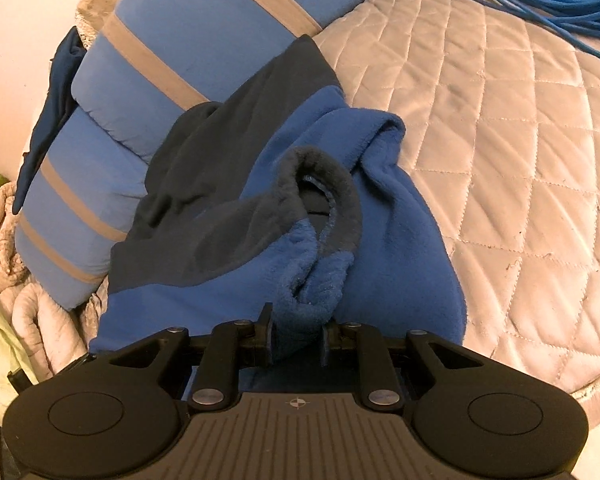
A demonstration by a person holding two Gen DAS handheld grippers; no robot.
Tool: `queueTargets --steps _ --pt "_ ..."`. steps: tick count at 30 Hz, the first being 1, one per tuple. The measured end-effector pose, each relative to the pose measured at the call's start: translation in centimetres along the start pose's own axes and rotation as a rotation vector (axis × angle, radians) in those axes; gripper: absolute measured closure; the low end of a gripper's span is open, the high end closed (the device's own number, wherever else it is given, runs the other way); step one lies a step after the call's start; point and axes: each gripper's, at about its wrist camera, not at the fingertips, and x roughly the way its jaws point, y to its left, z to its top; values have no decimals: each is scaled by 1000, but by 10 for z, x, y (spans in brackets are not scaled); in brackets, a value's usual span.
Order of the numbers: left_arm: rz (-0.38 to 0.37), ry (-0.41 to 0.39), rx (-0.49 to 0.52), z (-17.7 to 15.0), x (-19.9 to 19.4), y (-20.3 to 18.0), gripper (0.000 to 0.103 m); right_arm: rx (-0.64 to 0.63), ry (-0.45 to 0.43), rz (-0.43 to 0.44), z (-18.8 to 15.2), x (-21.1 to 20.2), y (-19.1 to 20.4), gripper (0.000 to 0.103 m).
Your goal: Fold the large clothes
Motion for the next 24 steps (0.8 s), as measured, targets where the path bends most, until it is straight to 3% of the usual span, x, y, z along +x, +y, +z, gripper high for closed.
queueTargets --steps 1,2,3,6,12,14,18,20,22,23,24 --pt "3 2 -10 -1 -3 2 69 -11 1 -5 1 -1 1 71" --pt "-5 3 -23 -2 -8 4 64 -27 -3 -15 2 -3 1 61" --pt "-25 2 -39 -4 -12 7 63 -41 -14 -26 2 -6 2 50" --pt "-110 -2 -120 -10 -25 21 57 -59 -53 -3 9 -17 -2 37" --pt "-391 51 -361 -16 -21 45 54 -21 -82 37 30 -16 -14 31" --pt "-422 91 -358 -13 -11 39 48 -20 -76 31 34 -9 -15 31" --pt "-401 111 -315 -6 4 25 48 -21 -70 20 38 6 -18 31" --pt "-370 111 -321 -3 11 21 48 -22 -73 20 38 10 -18 35" --pt "-349 118 -326 -1 18 20 54 -25 -77 30 40 13 -18 60" --pt "-343 130 -322 -1 20 20 73 -29 -71 26 41 15 -18 76" --pt "-334 157 -304 0 24 17 81 -40 -68 11 42 16 -17 83"
